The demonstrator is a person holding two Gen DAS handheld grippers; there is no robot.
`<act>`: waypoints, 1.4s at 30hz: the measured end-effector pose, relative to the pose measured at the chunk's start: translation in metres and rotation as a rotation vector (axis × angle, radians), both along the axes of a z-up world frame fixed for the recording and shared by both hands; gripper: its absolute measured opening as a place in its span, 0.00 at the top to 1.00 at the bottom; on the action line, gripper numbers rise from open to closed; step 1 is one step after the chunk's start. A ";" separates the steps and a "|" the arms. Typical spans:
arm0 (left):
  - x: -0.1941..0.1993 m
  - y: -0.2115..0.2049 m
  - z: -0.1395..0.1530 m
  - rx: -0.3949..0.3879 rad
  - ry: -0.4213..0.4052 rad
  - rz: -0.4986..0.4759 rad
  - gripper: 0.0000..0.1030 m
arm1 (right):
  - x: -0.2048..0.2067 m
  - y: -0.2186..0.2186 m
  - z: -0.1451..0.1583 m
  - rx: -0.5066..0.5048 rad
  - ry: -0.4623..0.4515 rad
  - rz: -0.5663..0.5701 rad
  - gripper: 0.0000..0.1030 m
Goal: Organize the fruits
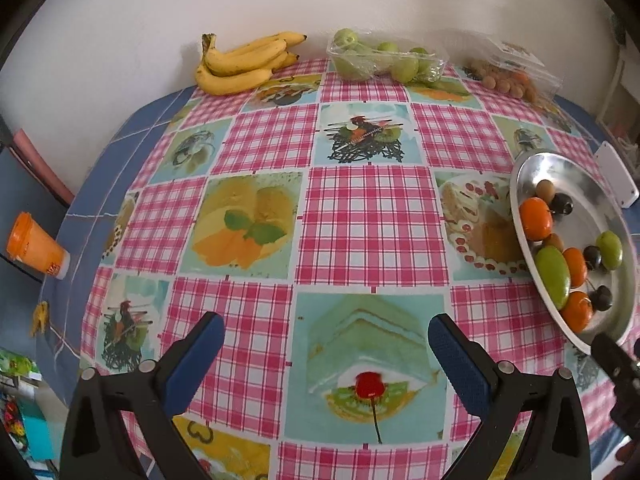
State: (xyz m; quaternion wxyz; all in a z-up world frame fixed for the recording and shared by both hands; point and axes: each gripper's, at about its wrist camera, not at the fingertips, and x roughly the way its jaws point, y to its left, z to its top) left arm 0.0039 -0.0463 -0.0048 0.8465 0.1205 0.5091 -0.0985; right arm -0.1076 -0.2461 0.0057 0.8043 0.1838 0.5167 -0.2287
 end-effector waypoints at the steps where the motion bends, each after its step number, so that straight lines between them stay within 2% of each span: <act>1: -0.001 0.001 0.001 -0.005 0.002 0.002 0.00 | -0.001 0.001 0.000 0.000 0.000 0.002 0.03; 9: -0.013 0.011 0.013 -0.032 -0.004 -0.005 0.00 | -0.019 0.011 0.001 0.003 -0.005 -0.003 0.03; 22: -0.032 0.021 0.024 -0.069 0.008 -0.013 0.00 | -0.025 0.019 0.018 -0.025 -0.047 0.002 0.03; 42: -0.025 0.026 0.015 -0.076 0.077 0.015 0.00 | -0.019 0.024 0.018 -0.035 -0.035 0.037 0.03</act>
